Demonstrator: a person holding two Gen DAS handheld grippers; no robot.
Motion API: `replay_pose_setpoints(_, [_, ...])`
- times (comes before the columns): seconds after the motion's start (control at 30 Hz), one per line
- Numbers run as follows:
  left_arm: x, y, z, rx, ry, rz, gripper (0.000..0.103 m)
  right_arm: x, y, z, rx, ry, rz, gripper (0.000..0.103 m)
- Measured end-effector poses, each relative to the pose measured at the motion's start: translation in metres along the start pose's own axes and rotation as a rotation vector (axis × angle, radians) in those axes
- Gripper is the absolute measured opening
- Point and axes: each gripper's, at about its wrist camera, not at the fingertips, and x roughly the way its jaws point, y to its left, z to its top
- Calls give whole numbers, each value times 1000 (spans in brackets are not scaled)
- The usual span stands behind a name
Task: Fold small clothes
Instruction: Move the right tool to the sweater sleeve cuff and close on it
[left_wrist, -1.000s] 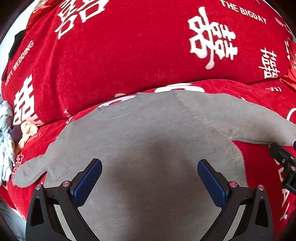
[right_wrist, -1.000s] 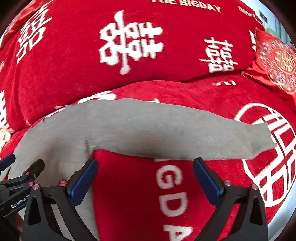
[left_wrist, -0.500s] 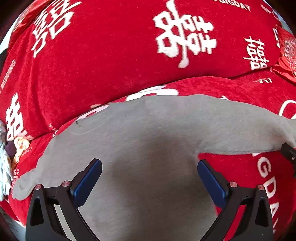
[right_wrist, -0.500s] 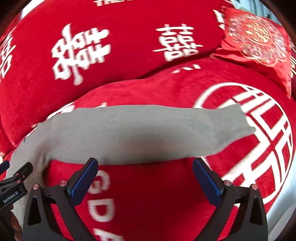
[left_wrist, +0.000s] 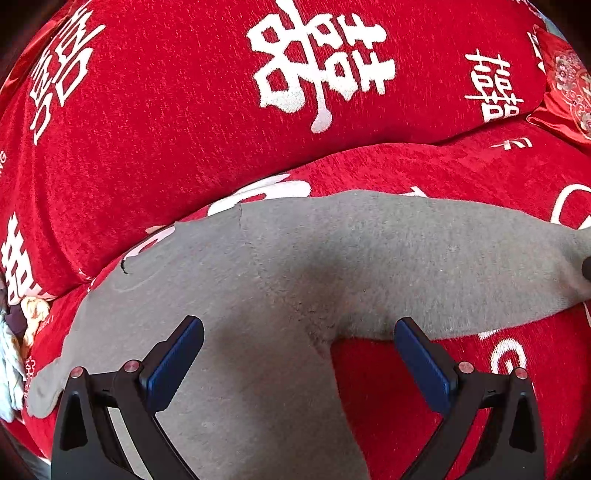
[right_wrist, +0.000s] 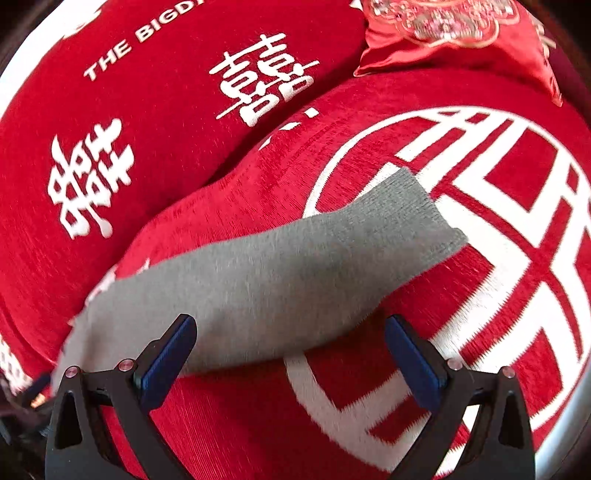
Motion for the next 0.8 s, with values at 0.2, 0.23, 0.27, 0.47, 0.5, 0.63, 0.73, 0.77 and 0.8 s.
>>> replay_pose_setpoints(0.2, [8,-10,4,5,12,-5,103,9,-3,11,23,6,43,101])
replay_pose_setpoints(0.23, [8,-12,5,5,10,-7,103,11,-3,13,24,7,47,101])
replay_pose_setpoints(0.27, [7,-15,7,8,8,-13,103,12,-2,15,25,7,53,101])
replay_pose_setpoints(0.47, [-1,-39,18,36,-19,-52,103,16,-5,22,34,7,57,101])
replay_pose_setpoints(0.5, [-2,-42,19,40,-22,-58,103,16,-6,23,37,7,59,101])
replay_pose_setpoints(0.63, [-5,-48,23,41,-28,-81,103,20,-6,29,31,7,73,74])
replay_pose_setpoints(0.73, [-4,-48,24,38,-25,-88,103,31,-6,34,26,55,99,23])
replay_pose_setpoints(0.77, [-3,-47,24,38,-23,-85,103,32,-7,34,29,61,97,11])
replay_pose_setpoints(0.8, [-3,-45,23,36,-24,-83,103,31,-8,35,27,55,99,8])
